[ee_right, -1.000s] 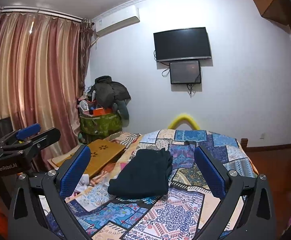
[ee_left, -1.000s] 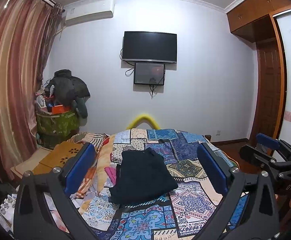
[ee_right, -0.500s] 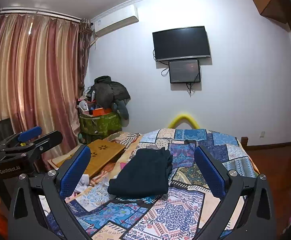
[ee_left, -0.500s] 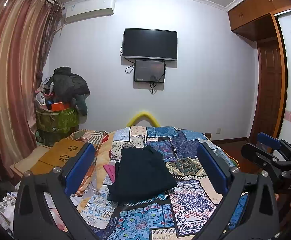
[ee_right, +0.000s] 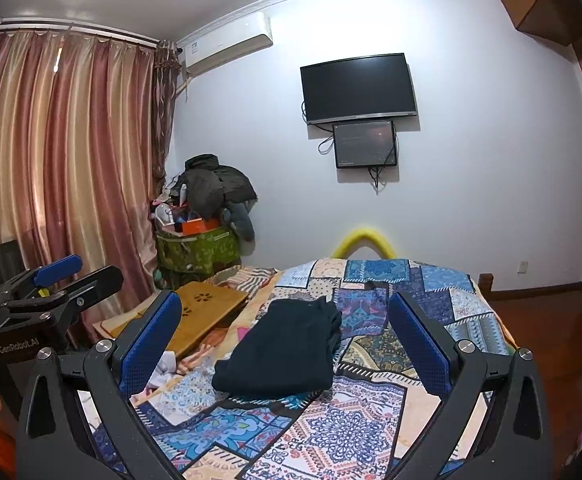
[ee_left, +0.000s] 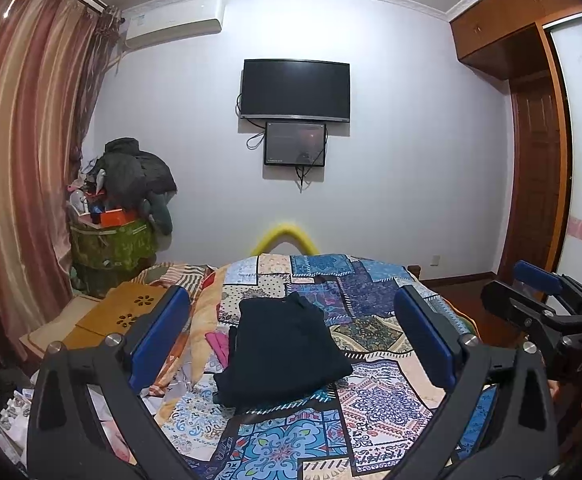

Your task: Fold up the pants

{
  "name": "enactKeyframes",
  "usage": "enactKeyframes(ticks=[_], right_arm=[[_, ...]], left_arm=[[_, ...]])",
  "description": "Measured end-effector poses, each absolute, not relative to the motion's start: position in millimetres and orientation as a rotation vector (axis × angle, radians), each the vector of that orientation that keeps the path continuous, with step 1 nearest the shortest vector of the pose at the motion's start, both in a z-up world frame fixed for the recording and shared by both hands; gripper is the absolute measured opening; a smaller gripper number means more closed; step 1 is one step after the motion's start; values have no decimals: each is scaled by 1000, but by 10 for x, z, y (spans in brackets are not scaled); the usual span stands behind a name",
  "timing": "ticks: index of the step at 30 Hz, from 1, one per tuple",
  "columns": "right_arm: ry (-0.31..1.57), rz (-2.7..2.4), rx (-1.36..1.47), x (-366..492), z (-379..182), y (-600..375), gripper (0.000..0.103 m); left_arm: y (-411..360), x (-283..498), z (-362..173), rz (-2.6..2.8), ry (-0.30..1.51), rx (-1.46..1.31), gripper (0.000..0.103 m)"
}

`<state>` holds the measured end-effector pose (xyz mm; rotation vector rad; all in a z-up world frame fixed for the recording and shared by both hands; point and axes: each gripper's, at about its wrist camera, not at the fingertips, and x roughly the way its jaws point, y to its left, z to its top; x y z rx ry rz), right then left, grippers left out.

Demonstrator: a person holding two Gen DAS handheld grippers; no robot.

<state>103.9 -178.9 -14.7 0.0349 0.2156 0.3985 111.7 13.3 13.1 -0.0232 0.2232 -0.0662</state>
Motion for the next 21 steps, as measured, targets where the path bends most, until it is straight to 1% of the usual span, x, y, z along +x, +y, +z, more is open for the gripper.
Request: enactKeyframes(ticks=[21], right_arm=[[232, 393, 23, 1060, -172, -1774, 103]], left_arm=[[136, 1182, 103, -109, 258, -26, 103]])
